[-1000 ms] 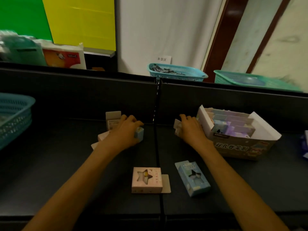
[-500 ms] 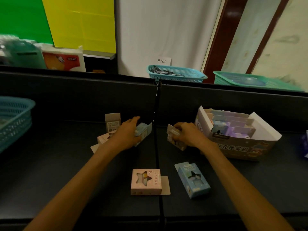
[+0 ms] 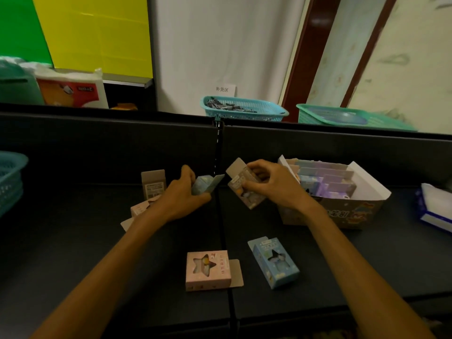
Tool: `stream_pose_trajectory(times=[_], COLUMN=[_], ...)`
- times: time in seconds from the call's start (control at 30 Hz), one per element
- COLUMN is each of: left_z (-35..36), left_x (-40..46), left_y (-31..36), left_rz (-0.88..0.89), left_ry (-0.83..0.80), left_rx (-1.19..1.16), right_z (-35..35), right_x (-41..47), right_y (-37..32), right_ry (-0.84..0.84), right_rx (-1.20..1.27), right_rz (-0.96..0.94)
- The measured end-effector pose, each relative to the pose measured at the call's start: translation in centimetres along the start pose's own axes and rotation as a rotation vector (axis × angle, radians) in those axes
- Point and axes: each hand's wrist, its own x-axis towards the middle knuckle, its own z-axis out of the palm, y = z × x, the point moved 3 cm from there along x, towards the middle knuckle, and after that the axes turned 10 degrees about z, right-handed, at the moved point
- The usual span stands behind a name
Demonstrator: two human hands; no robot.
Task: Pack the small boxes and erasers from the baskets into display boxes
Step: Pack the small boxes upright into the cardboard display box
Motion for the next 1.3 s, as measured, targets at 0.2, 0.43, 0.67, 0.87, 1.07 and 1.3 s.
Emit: stream_pose_trajectory(times=[0.2, 0.43, 0.67, 0.87, 1.07, 1.3], left_z=[1.1, 3.4, 6.9, 10.0, 13.2, 15.8], left_x=[0.4, 1.9, 5.2, 8.0, 10.5, 12.0], left_y=[2.6, 7.1, 11.6, 17.1, 19.7, 20.2], left_rz=[0.056, 0.153, 0.229, 0.341, 0.344, 0.276], left_ry=[0.065, 0.035, 0.064, 0.184, 0.260, 0.246], left_rx=[-0.145, -0.229, -0.247, -0.178, -0.114, -0.021], right_z=[-2.9, -8.8, -15.3, -19.8, -22.3, -22.1], right_x=[-2.3, -4.7, -6.0, -5.7, -4.3, -2.7], right_y=[-0.8, 2.0, 7.1, 11.9, 14.8, 15.7], right_ry=[0.140, 0.364, 0.511, 0.471, 0.358, 0.163], right_rx=[0.002, 0.042, 0.143, 0.120, 0.010, -0.114], right_rz=[-0.020, 0.013, 0.089, 0.117, 0.095, 0.048])
